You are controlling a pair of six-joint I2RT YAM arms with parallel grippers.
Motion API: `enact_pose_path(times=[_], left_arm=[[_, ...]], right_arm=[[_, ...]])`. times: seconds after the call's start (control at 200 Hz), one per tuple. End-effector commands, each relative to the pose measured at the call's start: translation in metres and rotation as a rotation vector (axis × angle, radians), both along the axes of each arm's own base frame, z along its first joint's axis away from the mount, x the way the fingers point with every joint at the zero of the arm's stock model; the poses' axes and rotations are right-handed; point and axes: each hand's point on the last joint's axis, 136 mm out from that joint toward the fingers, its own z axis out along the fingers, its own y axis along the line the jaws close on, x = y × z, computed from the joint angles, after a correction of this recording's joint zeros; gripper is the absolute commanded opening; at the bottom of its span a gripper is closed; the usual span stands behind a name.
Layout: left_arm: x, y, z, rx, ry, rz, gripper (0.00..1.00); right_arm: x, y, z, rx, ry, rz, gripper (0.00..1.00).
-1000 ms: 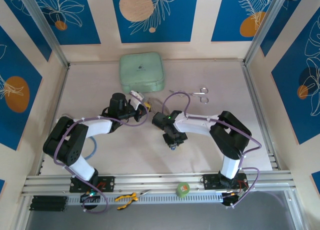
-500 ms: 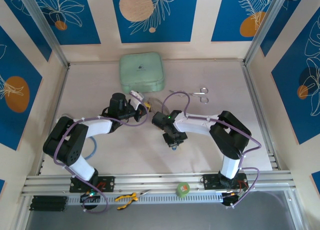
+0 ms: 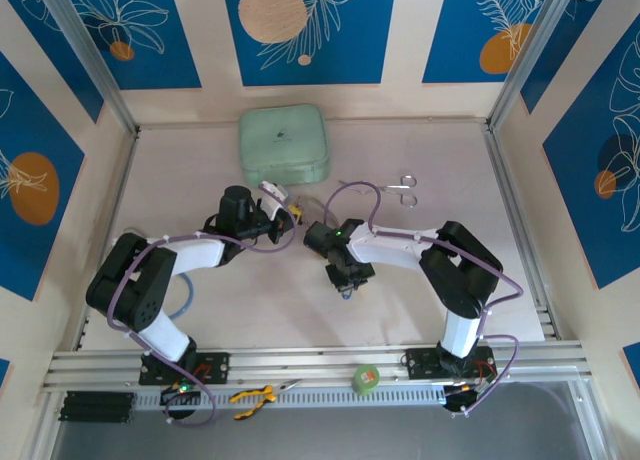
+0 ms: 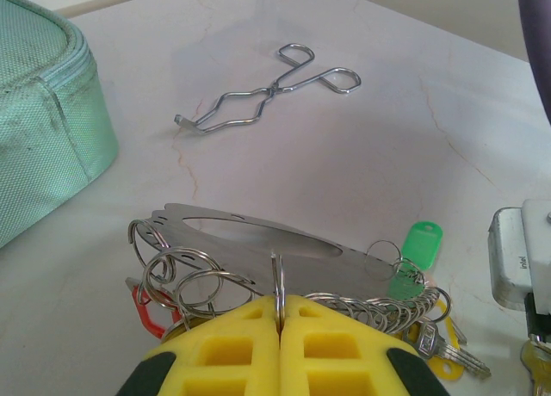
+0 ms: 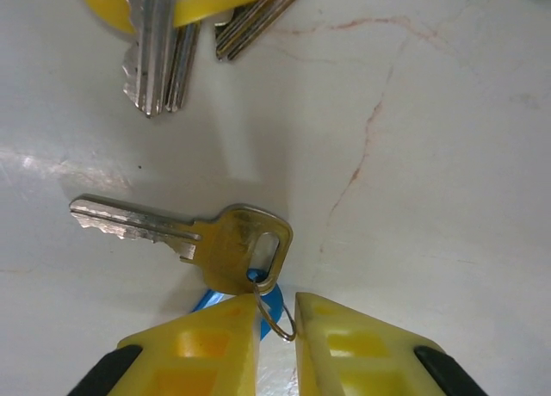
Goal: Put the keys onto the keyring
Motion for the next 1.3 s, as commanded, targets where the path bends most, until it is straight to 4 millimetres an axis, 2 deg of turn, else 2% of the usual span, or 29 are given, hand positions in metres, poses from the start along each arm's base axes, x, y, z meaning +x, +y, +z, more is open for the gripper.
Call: enact_pose_path(times=[0.0,0.345,0.595,0.715,0.855,0.99,1.075,1.295], left_arm=[[0.0,-0.006,0.017,-0.004,-0.055,-0.021,0.0],[-0.001,-0.006,0.016,-0.003,-0.054,-0.024,0.0],[-0.001,-0.006,0.016,-0.003,-0.054,-0.026,0.0],[-0.002,-0.007,0.018,-0.004,-0.054,-0.029,0.0],[-0.006,-0.007,0.02,-0.003,-0.058,-0.036,0.0],[-0.011,-0.01,0.021,-0.011,-0.062,-0.056,0.0],[-0.016,-0.011,0.021,-0.016,-0.07,-0.065,0.0],[-0.035,-0.012,0.028,-0.037,-0.104,-0.084,0.0]], right_arm=[[0.005,0.001,0.002,-0.006,-0.01,-0.009,0.16],[0.006,0.004,0.003,0.003,-0.013,-0.007,0.1],[0.005,0.005,0.013,0.022,-0.026,-0.005,0.06],[-0.004,0.001,0.018,0.024,-0.024,-0.016,0.01],[-0.024,-0.016,0.025,0.038,-0.017,-0.067,0.0],[-0.039,-0.023,0.034,0.134,-0.014,-0.086,0.0],[-0.039,-0.024,0.039,0.217,-0.045,-0.09,0.0],[-0.034,0.004,0.062,0.556,-0.112,0.028,0.0]])
